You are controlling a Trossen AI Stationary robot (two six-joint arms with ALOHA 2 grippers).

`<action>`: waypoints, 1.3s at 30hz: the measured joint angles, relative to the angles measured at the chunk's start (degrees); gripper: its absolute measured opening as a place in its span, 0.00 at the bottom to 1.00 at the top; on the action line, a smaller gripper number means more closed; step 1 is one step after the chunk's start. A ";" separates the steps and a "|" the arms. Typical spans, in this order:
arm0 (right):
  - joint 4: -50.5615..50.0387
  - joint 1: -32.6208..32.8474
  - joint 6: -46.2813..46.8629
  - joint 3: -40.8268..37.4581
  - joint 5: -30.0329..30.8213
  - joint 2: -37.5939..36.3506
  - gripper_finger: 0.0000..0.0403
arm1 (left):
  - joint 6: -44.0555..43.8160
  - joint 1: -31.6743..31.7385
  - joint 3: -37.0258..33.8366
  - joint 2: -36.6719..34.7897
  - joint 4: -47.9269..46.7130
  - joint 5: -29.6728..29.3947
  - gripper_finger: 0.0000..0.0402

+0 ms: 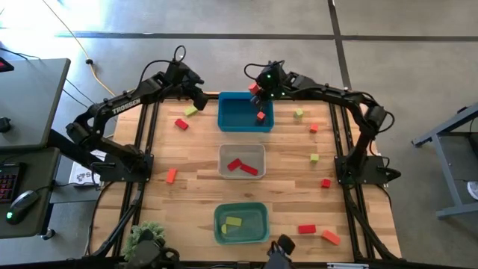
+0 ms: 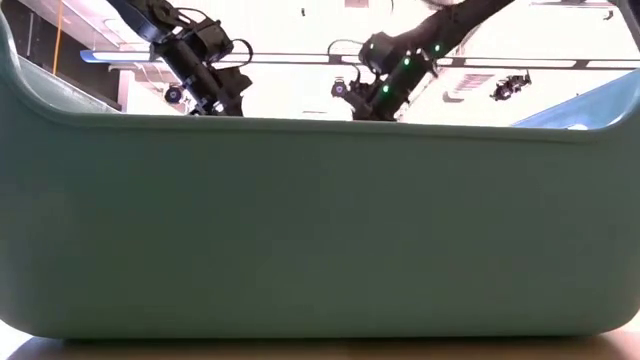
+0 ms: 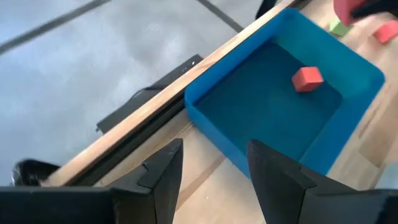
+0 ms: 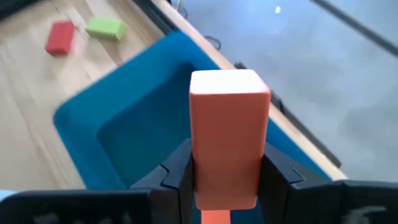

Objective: Sort & place blocks by color
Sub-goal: Put the orange block into the blue bin, then put the light green block into the green bin

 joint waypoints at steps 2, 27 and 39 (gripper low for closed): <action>-0.18 -0.66 -0.04 -0.01 -0.91 1.24 0.26 | -1.05 0.58 0.00 1.41 -0.06 -0.06 0.42; -5.91 -5.81 -1.71 -0.03 -7.77 6.46 0.35 | -8.08 2.53 -0.02 9.68 -0.88 -4.46 0.38; -5.88 -5.68 -2.61 -0.05 -8.50 6.46 0.43 | -9.59 1.16 0.00 9.68 -6.23 -4.46 0.38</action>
